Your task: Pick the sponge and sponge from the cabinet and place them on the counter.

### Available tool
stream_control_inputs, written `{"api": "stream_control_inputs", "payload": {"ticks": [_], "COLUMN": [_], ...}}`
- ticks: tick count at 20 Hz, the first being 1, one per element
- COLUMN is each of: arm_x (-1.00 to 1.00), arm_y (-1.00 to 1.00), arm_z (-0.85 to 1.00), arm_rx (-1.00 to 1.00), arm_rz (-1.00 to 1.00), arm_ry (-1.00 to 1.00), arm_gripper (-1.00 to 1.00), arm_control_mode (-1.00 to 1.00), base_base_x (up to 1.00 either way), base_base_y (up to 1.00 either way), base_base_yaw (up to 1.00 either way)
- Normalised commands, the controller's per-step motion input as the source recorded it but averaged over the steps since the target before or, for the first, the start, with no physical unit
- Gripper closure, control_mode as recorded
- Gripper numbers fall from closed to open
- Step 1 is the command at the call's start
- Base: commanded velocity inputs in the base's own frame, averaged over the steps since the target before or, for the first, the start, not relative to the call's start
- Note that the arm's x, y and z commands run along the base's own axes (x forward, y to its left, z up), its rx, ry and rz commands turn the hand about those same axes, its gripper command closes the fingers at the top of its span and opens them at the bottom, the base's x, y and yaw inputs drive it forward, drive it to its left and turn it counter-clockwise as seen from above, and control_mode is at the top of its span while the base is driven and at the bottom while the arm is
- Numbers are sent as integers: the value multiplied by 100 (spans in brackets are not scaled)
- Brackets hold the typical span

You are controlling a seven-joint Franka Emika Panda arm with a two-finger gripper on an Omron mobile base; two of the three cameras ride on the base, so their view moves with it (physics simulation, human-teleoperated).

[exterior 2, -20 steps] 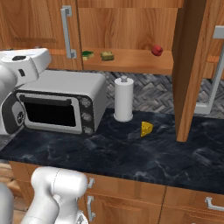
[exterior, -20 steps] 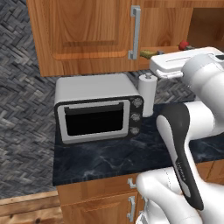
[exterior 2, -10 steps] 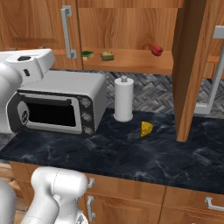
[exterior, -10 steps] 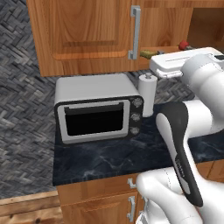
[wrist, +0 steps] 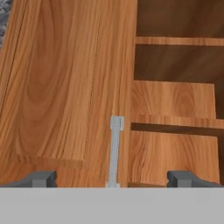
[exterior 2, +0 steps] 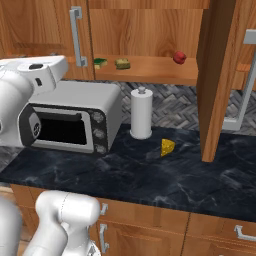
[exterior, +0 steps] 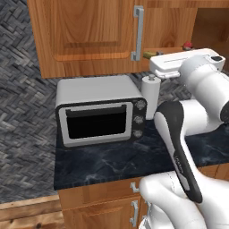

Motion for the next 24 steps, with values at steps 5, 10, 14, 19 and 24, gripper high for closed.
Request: {"api": "stream_control_inputs", "payload": {"ticks": [5,10,14,19,24], "arm_x": [32,34,33,39,42], "arm_y": [0,0,0,0,0], "arm_z": [0,0,0,0,0], "arm_rx": [0,0,0,0,0], "arm_rz": [0,0,0,0,0], "arm_ry": [-1,0,0,0,0], "arm_gripper": [-100,-100,-100,-100,-100], "arm_control_mode": [-100,-100,-100,-100,-100], "base_base_x": [0,0,0,0,0], "base_base_y": [0,0,0,0,0], "base_base_yaw": [0,0,0,0,0]}}
